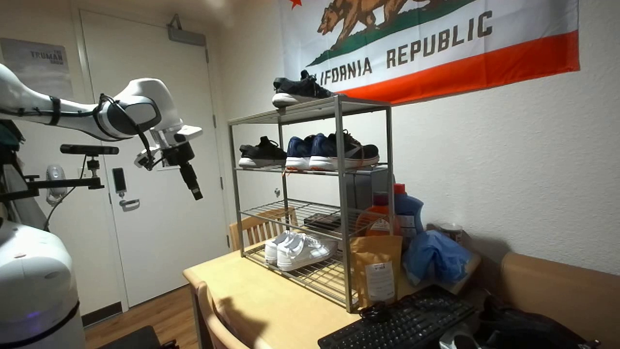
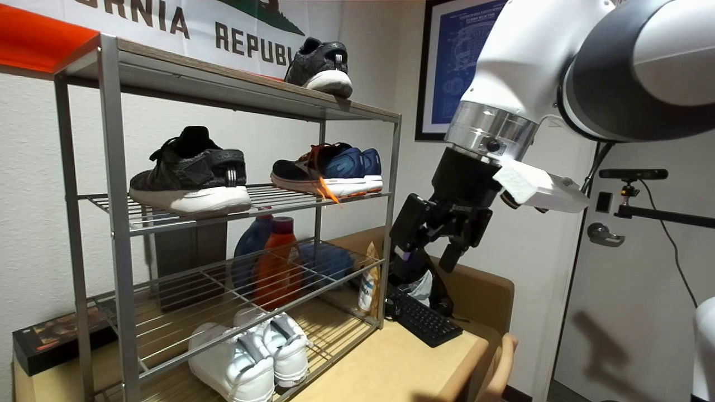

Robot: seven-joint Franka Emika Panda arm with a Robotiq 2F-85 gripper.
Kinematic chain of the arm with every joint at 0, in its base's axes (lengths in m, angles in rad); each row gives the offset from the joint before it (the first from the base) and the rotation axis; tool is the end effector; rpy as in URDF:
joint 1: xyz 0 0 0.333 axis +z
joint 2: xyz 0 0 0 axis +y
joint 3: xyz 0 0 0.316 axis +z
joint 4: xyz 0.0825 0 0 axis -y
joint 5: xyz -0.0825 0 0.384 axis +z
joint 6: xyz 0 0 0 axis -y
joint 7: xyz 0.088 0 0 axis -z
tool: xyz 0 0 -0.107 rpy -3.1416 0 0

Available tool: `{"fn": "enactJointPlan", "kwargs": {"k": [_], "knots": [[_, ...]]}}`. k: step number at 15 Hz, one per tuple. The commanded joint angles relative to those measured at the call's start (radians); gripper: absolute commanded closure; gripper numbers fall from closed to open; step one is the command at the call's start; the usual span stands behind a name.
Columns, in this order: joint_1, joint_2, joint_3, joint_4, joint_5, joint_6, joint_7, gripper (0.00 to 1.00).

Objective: Put the black shoe on the lower rack on the upper rack

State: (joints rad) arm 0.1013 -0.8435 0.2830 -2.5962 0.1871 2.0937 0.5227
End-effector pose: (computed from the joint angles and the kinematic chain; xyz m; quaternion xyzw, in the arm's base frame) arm 0.3054 0.1460 0.5327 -0.9782 0.1296 -0.1548 0.0492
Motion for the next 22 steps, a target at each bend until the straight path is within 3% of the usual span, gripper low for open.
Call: {"fn": "enactJointPlan", "kwargs": {"k": [1, 4, 13, 17, 19, 21, 22], "knots": [[-0.008, 0.0, 0.01, 0.004, 0.006, -0.003, -0.006, 0.0], [-0.008, 0.004, 0.014, 0.008, 0.006, -0.003, -0.006, 0.0], [-0.002, 0.052, 0.018, -0.039, 0.275, 0.36, 0.221, 0.0], [-0.017, 0.116, 0.031, -0.008, 0.273, 0.47, 0.331, 0.0], [-0.006, 0.149, 0.028, 0.018, 0.258, 0.467, 0.361, 0.0], [0.032, 0.167, 0.004, 0.029, 0.241, 0.444, 0.298, 0.0], [0.02, 0.13, 0.007, -0.004, 0.238, 0.452, 0.322, 0.0]]}}
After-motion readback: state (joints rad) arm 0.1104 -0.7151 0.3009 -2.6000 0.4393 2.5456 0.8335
